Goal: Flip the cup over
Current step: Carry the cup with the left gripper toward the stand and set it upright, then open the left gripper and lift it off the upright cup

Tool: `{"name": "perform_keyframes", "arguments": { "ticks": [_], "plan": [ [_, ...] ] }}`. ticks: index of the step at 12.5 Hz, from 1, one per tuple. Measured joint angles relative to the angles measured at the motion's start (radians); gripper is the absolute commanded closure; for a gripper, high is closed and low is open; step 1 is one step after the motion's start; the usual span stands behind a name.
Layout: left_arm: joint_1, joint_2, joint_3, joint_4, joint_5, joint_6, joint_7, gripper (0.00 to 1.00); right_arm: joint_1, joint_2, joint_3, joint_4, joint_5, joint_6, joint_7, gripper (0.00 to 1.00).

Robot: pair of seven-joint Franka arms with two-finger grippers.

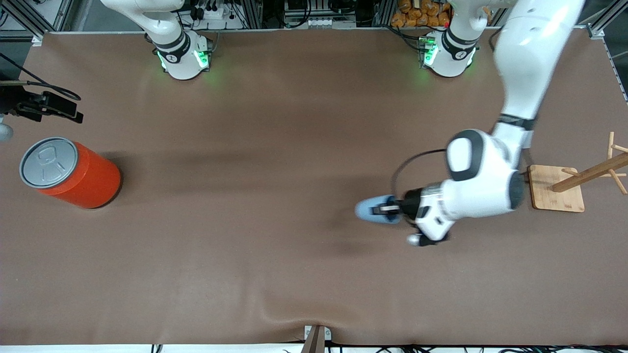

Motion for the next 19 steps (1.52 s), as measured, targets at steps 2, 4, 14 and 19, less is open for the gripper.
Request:
{"name": "perform_keyframes", "arguments": {
  "ticks": [2, 4, 14, 19],
  "plan": [
    [0.09, -0.045, 0.002, -0.039, 0.242, -0.063, -0.029, 1.0, 0.0, -0.006, -0.002, 0.01, -0.002, -0.008, 0.0, 0.0],
    [0.126, -0.059, 0.002, -0.098, 0.412, -0.05, -0.079, 1.0, -0.001, -0.014, -0.007, 0.014, -0.003, -0.017, 0.0, 0.0],
    [0.13, -0.061, -0.008, -0.354, 0.751, 0.258, -0.464, 0.0, -0.01, -0.016, -0.013, 0.015, -0.044, 0.048, -0.003, 0.0],
    [0.133, -0.208, -0.078, -0.253, 0.746, 0.077, -0.478, 0.0, -0.021, -0.017, -0.013, 0.016, -0.043, 0.027, -0.003, 0.0]
  ]
}}
